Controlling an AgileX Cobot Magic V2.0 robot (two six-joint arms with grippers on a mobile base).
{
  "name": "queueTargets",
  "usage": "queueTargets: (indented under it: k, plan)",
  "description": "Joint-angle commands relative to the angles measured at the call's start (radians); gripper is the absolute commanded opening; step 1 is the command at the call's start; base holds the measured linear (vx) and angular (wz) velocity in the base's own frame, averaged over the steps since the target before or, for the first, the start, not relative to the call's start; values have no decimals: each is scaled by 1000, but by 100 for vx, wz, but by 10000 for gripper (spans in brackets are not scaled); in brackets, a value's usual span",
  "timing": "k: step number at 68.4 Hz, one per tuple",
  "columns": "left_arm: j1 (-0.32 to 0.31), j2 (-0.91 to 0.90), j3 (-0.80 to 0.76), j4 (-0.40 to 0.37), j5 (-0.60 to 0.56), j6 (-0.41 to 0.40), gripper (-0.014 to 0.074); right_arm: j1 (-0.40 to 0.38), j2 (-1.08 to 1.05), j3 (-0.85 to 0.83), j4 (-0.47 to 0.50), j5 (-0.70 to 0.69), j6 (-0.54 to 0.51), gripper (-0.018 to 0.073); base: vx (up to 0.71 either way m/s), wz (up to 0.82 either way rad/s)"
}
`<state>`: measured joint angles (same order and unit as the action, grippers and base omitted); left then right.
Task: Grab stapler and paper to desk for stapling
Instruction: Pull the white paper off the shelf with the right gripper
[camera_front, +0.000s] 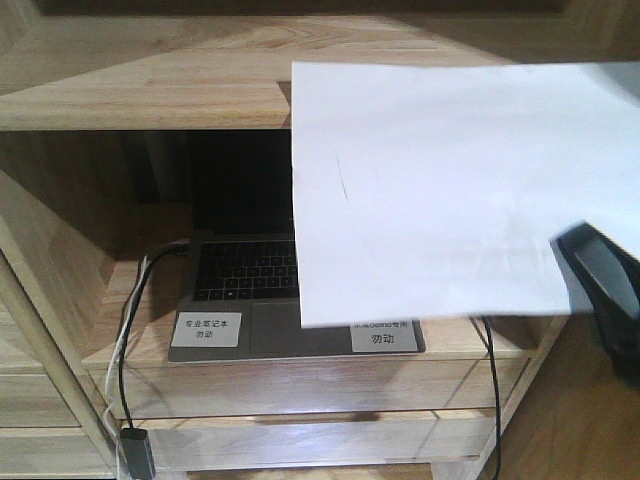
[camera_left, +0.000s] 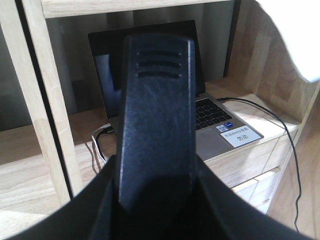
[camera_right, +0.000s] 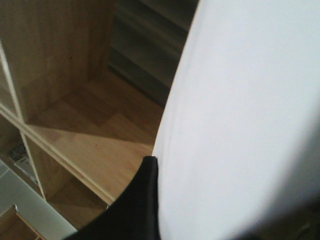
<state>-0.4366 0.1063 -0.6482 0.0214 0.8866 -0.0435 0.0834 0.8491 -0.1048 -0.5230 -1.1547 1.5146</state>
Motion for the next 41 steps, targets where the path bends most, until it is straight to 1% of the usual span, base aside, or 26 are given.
queueTargets:
  k: [1, 24, 32, 41]
  plan:
    - [-7, 16, -28, -1, -115, -6, -6, -7, -70, 23, 20, -191, -23, -4, 0, 0]
    - [-7, 16, -28, -1, -115, -6, -6, -7, -249, 146, 16, -148, -21, -4, 0, 0]
    - [-7, 16, -28, -1, -115, -6, -6, -7, -282, 155, 8, -120, -21, -4, 0, 0]
    - [-7, 16, -28, -1, -115, -6, -6, -7, -291, 155, 8, -119, -21, -4, 0, 0]
